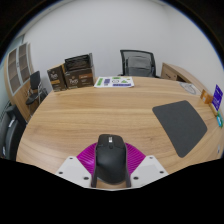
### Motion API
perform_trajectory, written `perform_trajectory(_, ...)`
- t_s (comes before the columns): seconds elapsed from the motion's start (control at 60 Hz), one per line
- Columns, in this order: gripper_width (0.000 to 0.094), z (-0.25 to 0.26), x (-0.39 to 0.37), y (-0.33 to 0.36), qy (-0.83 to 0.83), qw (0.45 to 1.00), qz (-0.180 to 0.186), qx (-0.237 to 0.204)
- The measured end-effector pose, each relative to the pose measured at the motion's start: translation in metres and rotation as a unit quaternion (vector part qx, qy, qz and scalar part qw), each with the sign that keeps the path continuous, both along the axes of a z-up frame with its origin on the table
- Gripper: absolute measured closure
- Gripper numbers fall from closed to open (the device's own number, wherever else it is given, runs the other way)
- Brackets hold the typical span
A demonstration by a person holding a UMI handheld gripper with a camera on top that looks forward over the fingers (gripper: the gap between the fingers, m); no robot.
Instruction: Arrange mouse
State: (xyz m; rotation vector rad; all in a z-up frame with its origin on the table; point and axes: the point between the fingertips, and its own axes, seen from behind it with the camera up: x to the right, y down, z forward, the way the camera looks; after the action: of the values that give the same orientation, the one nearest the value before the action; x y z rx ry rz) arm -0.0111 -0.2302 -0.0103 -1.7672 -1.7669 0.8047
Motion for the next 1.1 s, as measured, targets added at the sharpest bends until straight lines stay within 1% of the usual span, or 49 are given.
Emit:
perform_trajectory(0.067,0.0612,0.001,0.000,0.002,-0.001,1.000,-0.004,0.003)
perform_trajectory(0.1,0.0622,0.002,0.002,0.003,-0.002,1.000,-0.006,0.004)
perform_trajectory(0.2,0.0632,0.018,0.009,-0.005,0.003,1.000,0.010,-0.002)
perform_trajectory(0.233,0.0632,0.028,0.010,-0.003,0.009,1.000,0.013,0.006)
perform_trajectory(0.267,0.0633,0.042,0.010,-0.004,0.020,1.000,0.011,0.001)
perform_trajectory(0.3,0.0633,0.054,0.010,-0.006,0.022,1.000,0.021,-0.002)
perform_trajectory(0.35,0.0632,0.078,0.005,-0.002,0.034,0.999,0.016,-0.014)
perform_trajectory(0.383,0.0633,0.095,-0.001,0.003,0.044,0.999,0.020,-0.013)
perform_trajectory(0.433,0.0632,0.122,-0.012,0.017,0.067,0.998,0.009,-0.016)
perform_trajectory(0.483,0.0630,0.145,-0.023,0.037,0.084,0.996,0.007,-0.006)
perform_trajectory(0.533,0.0631,0.166,-0.035,0.061,0.102,0.995,-0.006,-0.001)
perform_trajectory(0.667,0.0634,0.194,-0.061,0.144,0.123,0.991,-0.042,0.032)
perform_trajectory(0.733,0.0635,0.192,-0.072,0.184,0.123,0.990,-0.063,0.040)
perform_trajectory(0.817,0.0634,0.177,-0.083,0.225,0.119,0.989,-0.080,0.041)
perform_trajectory(0.9,0.0634,0.143,-0.089,0.257,0.102,0.990,-0.083,0.048)
perform_trajectory(0.983,0.0634,0.106,-0.090,0.273,0.077,0.993,-0.083,0.034)
perform_trajectory(1.1,0.0632,0.064,-0.086,0.286,0.049,0.994,-0.093,0.015)
